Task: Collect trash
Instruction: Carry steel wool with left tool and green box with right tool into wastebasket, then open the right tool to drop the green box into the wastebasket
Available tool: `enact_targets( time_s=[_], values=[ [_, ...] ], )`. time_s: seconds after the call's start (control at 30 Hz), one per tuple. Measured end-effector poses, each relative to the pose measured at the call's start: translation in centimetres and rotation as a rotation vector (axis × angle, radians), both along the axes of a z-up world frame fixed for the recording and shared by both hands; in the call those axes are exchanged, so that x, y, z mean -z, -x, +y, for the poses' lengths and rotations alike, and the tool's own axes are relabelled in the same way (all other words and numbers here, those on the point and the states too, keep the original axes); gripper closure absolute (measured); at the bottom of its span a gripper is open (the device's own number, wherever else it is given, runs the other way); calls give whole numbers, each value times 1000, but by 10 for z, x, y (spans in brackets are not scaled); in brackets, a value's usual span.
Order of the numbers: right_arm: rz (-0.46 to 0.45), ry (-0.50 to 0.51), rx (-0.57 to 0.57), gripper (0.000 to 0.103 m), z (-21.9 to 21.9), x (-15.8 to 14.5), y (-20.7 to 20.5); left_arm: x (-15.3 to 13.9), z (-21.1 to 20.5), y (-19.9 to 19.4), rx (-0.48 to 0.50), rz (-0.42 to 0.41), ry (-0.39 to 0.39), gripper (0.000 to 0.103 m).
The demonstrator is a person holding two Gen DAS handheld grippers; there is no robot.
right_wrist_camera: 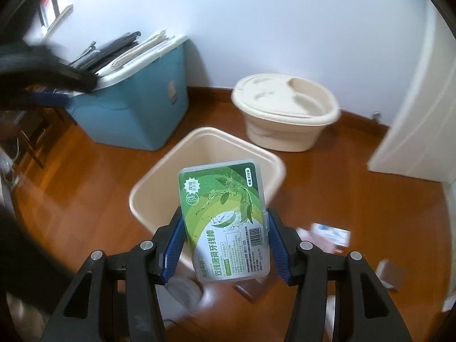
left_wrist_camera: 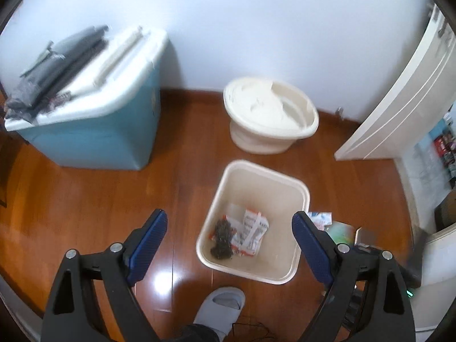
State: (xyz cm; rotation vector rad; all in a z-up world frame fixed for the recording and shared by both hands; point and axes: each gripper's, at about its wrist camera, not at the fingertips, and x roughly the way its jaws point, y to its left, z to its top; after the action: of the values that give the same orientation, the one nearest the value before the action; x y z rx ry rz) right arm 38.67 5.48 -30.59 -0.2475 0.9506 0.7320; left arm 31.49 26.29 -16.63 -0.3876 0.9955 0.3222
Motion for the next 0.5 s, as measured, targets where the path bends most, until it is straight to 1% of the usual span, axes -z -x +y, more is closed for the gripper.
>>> enact_targets(
  time_s=[0.1,0.17,0.23,0.33,0.4,0.47,0.5],
  values=[
    [56,9,25,47,43,30,-17,-8,9,10,-21,-48,14,13],
    [98,36,38,47,63,50,-25,-8,10,9,-24,-59,-2,13],
    [126,55,37,46,81,65,-30,-6,12,6,-25,-58,2,13],
    [153,95,53,45,92,79,-40,-2,17,1,-30,-54,7,13],
    [171,100,68,44,93,84,-47,-1,21,2,-35,-47,20,13],
    [168,111,78,41,94,86,-52,1,24,2,-44,-39,31,13],
    [162,115,83,36,94,87,-52,2,26,2,-47,-35,38,13]
  ],
)
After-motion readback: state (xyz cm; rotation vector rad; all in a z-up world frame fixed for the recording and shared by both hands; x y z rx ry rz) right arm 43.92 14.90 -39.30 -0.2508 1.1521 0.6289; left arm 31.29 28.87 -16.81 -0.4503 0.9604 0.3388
